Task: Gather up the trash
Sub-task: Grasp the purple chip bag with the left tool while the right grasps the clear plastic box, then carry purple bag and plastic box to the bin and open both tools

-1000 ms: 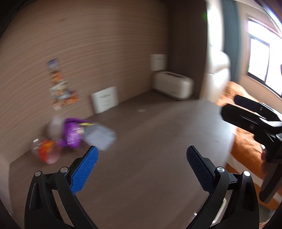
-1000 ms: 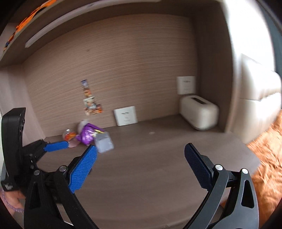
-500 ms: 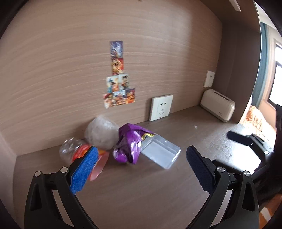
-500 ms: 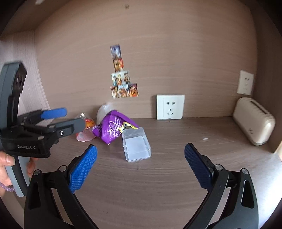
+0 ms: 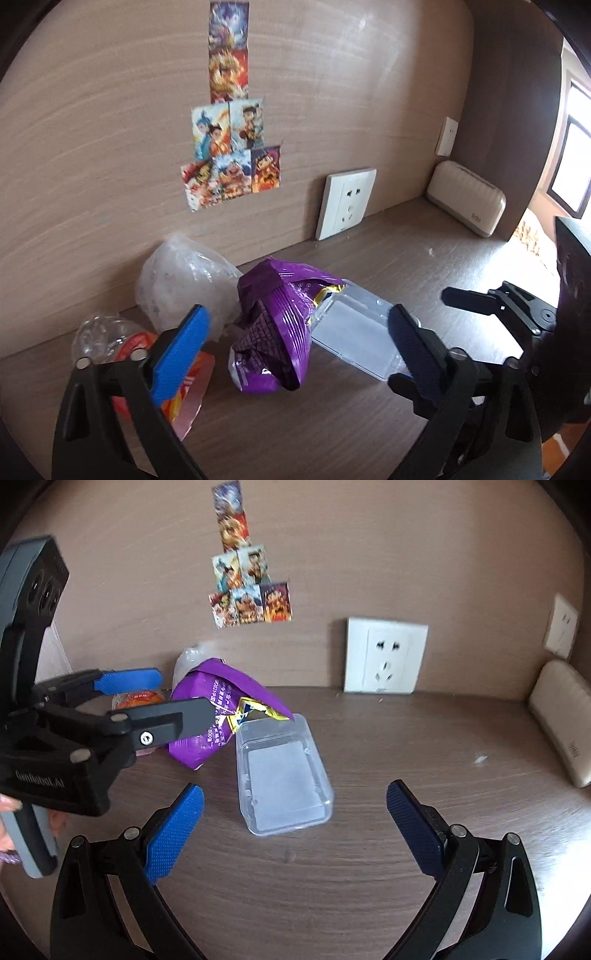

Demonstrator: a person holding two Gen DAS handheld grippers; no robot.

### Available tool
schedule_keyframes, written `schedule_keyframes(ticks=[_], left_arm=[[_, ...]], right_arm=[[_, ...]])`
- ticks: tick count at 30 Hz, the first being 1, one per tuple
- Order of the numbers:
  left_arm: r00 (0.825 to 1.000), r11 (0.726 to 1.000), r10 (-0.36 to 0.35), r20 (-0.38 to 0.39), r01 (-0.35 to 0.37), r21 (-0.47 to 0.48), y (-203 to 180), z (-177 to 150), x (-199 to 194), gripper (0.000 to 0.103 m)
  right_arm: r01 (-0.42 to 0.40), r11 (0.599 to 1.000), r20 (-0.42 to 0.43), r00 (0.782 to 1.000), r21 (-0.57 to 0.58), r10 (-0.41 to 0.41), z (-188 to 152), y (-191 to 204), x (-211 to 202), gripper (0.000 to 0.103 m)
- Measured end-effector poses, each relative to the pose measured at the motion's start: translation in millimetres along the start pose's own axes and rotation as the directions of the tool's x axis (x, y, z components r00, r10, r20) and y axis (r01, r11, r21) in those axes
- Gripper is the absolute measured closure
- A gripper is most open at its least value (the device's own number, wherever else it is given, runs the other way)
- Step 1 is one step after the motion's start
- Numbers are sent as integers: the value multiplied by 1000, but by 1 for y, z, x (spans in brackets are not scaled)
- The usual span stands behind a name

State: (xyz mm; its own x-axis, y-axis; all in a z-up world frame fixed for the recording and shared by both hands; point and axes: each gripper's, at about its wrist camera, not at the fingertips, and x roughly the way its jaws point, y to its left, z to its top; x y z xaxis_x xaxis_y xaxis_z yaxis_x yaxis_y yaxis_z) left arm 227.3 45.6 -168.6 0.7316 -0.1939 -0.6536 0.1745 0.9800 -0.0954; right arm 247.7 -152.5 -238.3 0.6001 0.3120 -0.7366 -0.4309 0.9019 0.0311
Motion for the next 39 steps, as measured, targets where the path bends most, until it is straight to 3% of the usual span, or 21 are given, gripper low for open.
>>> schedule_keyframes(ticks=[3,6,8,9,10,13,23,32,39], left_arm=[[1000,1000,18,-24,-17,23,2,-3,8,25],[998,1000,15,-58,-15,3,7,-5,19,31],[997,1000,14,-72,-15,-5,9,-6,25,35],[997,1000,7,-80,-8,-12,10,-7,28,41],[996,1000,9,-83,-10,-15,11,-8,30,53],[997,1000,0,-81,-2,-30,12,-9,33,59],[1000,1000,-9,-15,8,-15,-5,1,-10,61],[999,999,-15,51,12,49,-53,19,-64,61],[990,986,-117,74,107,124,-122,15,-94,61]], right_arm=[[-11,1000,-27,1000,24,12,5,-5,10,4],[-20,1000,-65,998,20,22,9,-4,22,5],[-15,1000,-90,996,7,16,11,-1,29,16],[-22,1000,-114,993,-2,22,11,1,34,37],[-35,999,-132,991,-4,34,11,2,37,44],[-22,1000,-132,991,-15,19,12,4,38,45],[30,1000,-54,998,8,-29,7,4,-7,45],[118,990,36,992,76,-121,-3,-19,-99,45],[202,969,105,970,144,-218,-27,-38,-196,45]])
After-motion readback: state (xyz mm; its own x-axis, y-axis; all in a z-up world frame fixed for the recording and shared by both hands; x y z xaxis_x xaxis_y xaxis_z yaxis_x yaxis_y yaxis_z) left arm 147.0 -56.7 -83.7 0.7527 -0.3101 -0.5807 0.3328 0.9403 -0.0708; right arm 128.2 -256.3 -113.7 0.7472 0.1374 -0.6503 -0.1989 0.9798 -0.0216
